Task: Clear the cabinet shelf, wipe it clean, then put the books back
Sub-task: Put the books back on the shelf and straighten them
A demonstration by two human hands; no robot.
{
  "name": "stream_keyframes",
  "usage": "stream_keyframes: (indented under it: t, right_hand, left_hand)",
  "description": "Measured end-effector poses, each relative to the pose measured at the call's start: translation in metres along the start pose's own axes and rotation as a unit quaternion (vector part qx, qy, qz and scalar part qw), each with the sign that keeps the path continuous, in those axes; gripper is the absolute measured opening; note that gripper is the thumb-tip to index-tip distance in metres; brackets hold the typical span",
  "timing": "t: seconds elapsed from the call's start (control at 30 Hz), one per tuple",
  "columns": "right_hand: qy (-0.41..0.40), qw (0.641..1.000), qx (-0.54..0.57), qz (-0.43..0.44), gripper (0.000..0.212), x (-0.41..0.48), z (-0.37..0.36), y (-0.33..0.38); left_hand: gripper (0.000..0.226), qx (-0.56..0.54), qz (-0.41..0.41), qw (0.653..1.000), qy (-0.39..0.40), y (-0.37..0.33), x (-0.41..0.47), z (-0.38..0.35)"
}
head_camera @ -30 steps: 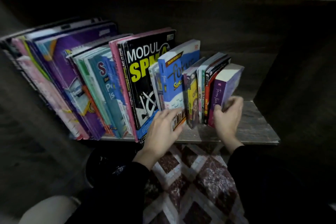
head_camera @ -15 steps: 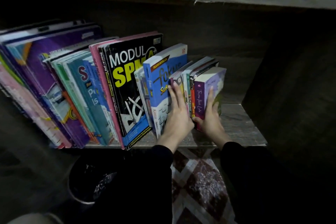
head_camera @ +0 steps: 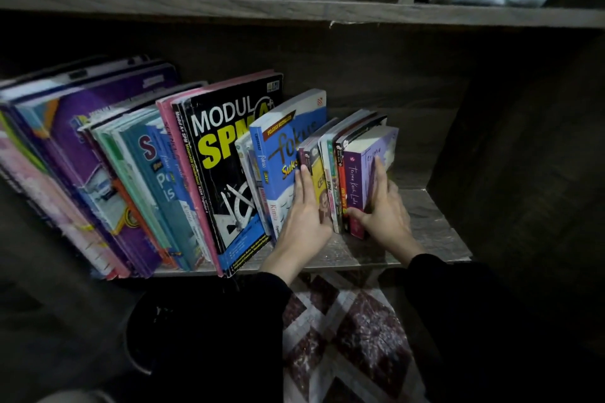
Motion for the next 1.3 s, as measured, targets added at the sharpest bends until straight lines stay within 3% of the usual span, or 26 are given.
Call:
stream_keyframes:
  t: [0.4,0.67,0.83,1.03,1.17,1.3]
  right_hand:
    - [-0.025,0.999,0.031,0.015,0.115,-0.017,0.018,0.019]
    - [-0.04,0.992,0.116,-0.042,0.117,-0.018,0.022,0.02]
    - [-0.041,0.987,0.141,-0.059,0.101,-0.013,0.028,0.024]
    - [-0.05,0.995,0.017,-0.079,0.086,0.006,0.04,0.038]
    - [0.01,0.99,-0.123,-0.062,0.082,0.018,0.036,0.04]
    - [0.027,0.991,-0.121,-0.053,0.086,0.014,0.032,0.022]
  left_hand:
    - [0.09,-0.025,0.01,0.999,0.019,-0.012,-0.021,0.003]
    - [0.09,-0.029,0.007,1.0,0.008,-0.007,-0.03,0.018]
    - [0.09,-0.034,0.007,0.999,0.018,-0.014,-0.03,0.016]
    - [0.089,-0.025,0.012,1.0,0.013,-0.014,-0.024,0.006]
    - [0.089,-0.02,0.014,1.0,0.01,-0.011,-0.019,0.004]
    - [0.089,-0.013,0.013,1.0,0.01,-0.006,-0.014,-0.002]
Point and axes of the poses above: each hand's wrist, its own x-axis towards the middle knuckle, its own z-axis out of the back of the hand, y = z × x, the point moved 4 cm from there along x, towards the middle knuckle, and after that the axes turned 13 degrees about y, right-handed, at the moved point
